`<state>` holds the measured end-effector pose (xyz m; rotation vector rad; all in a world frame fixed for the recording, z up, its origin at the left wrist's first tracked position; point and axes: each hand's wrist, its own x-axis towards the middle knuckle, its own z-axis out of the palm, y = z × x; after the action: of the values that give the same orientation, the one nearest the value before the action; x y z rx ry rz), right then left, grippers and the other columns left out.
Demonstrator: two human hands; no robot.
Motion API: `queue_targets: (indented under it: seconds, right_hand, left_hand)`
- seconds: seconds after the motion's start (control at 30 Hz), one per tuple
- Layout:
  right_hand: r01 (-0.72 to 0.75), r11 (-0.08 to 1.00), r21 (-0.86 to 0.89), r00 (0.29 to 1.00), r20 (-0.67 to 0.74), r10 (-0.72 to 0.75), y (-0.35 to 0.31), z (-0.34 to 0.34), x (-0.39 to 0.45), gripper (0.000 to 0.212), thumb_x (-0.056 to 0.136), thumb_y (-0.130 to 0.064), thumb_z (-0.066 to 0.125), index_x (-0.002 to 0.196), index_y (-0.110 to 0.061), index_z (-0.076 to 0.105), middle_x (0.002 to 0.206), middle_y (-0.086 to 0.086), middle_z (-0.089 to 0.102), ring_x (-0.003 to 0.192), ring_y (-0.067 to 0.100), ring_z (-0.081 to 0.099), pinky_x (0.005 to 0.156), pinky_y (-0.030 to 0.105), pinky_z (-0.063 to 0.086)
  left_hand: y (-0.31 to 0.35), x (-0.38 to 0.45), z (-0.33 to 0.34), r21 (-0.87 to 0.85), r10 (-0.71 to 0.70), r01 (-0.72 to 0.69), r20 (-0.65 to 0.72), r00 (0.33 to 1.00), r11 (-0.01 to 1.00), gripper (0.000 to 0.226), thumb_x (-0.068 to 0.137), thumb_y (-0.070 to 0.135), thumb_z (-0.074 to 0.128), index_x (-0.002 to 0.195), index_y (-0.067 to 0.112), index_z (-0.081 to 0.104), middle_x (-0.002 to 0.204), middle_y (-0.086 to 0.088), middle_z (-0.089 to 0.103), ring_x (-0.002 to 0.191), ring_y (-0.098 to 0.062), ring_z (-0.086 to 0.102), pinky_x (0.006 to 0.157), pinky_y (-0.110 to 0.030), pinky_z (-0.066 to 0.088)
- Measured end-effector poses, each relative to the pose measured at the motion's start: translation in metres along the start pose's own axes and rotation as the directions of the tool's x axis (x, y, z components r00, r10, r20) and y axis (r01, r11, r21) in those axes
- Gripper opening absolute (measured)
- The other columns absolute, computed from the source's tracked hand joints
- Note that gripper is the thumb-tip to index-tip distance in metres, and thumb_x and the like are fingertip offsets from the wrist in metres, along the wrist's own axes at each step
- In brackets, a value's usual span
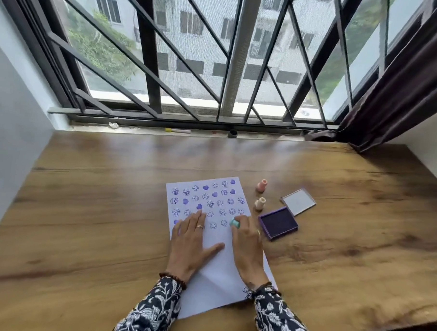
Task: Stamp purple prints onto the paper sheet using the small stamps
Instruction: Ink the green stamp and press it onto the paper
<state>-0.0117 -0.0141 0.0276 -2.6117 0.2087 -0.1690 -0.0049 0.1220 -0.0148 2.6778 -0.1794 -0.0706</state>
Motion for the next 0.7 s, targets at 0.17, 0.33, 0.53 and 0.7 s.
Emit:
queue_targets:
  seconds: [0.17, 0.33, 0.53, 0.7]
  right_hand:
    - [0.000, 0.998, -0.067, 1.000, -0.013, -0.001, -0.002, 0.000, 0.007, 0.016, 0.093, -0.014, 0.050, 0.106, -0.008, 0.056, 0.108, 0.011, 0.059, 0.097, 0.029, 0.059, 0.077, 0.036, 0.046]
    - [0.011, 0.981, -0.193, 0.993, 0.117, 0.012, -0.002, -0.005, 0.023, 0.015, 0.092, -0.013, 0.046, 0.103, -0.007, 0.056, 0.107, 0.013, 0.060, 0.098, 0.032, 0.057, 0.078, 0.038, 0.043]
    - [0.090, 0.961, -0.262, 0.951, 0.310, -0.004, -0.008, -0.012, 0.048, 0.019, 0.084, 0.000, 0.047, 0.099, 0.000, 0.059, 0.106, 0.020, 0.062, 0.097, 0.036, 0.058, 0.083, 0.043, 0.047]
    - [0.008, 0.996, -0.094, 0.933, 0.360, 0.026, -0.007, -0.022, 0.067, 0.016, 0.071, 0.006, 0.053, 0.081, 0.004, 0.065, 0.088, 0.022, 0.070, 0.083, 0.029, 0.059, 0.068, 0.032, 0.039]
  left_hand:
    - [-0.009, 0.007, -0.007, 0.015, 0.076, -0.076, 0.002, 0.997, 0.997, 0.089, 0.069, 0.074, 0.046, 0.138, 0.021, 0.025, 0.149, 0.003, 0.030, 0.134, -0.016, 0.027, 0.109, -0.037, 0.018]
    - [-0.014, 0.010, -0.012, 0.008, 0.121, -0.121, -0.009, 0.993, 0.993, 0.083, 0.070, 0.071, 0.047, 0.133, 0.019, 0.033, 0.144, 0.002, 0.038, 0.129, -0.018, 0.035, 0.105, -0.038, 0.024]
    - [-0.015, 0.009, -0.009, -0.012, 0.124, -0.124, -0.027, 0.992, 0.992, 0.082, 0.068, 0.067, 0.055, 0.130, 0.016, 0.040, 0.139, 0.000, 0.046, 0.126, -0.022, 0.043, 0.103, -0.043, 0.031]
    - [-0.014, 0.010, -0.009, 0.028, 0.124, -0.122, -0.078, 0.989, 0.992, 0.080, 0.059, 0.066, 0.066, 0.120, 0.015, 0.053, 0.127, -0.002, 0.059, 0.113, -0.022, 0.057, 0.093, -0.044, 0.045]
